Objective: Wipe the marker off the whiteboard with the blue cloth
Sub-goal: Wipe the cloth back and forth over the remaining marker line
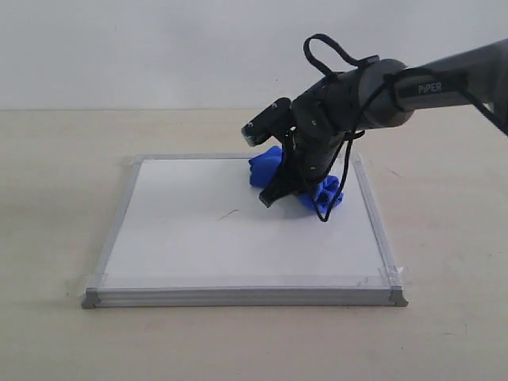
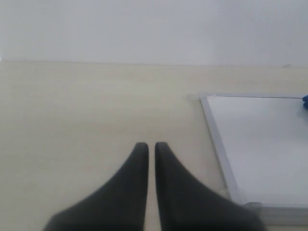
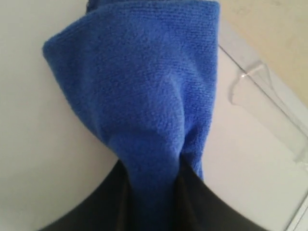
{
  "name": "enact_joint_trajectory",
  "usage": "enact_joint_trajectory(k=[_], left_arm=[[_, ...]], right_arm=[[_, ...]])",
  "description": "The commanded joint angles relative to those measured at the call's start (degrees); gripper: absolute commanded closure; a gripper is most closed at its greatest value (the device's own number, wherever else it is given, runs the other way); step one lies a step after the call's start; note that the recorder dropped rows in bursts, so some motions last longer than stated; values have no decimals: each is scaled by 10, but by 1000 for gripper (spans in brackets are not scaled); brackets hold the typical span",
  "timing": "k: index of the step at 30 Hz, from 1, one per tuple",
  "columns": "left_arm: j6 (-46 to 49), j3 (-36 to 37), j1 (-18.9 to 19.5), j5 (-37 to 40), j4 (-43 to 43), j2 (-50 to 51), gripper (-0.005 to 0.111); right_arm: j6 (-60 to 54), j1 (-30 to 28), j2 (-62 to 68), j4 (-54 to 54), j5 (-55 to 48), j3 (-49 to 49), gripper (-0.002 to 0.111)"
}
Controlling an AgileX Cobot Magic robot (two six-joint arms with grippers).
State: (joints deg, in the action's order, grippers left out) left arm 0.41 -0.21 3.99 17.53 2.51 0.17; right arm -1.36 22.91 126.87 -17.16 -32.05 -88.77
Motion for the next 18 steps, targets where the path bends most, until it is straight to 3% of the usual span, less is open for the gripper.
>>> enact_joint_trajectory(k=[1, 5, 9, 14, 18], left_arm=[[-4, 2, 1, -4, -2, -2, 102], [-4, 2, 1, -4, -2, -2, 102], [-4, 2, 1, -2, -2, -2, 102], [-4, 2, 1, -2, -2, -2, 102], [-4, 2, 1, -2, -2, -2, 102]], right_arm=[[-55, 19, 15, 74, -47, 1, 108], [-235, 74, 25, 281, -68, 1, 108], [-324, 139, 24, 342, -85, 1, 108], [-274, 145, 30, 263, -46, 1, 108], [-86, 94, 55, 71, -25, 1, 108]])
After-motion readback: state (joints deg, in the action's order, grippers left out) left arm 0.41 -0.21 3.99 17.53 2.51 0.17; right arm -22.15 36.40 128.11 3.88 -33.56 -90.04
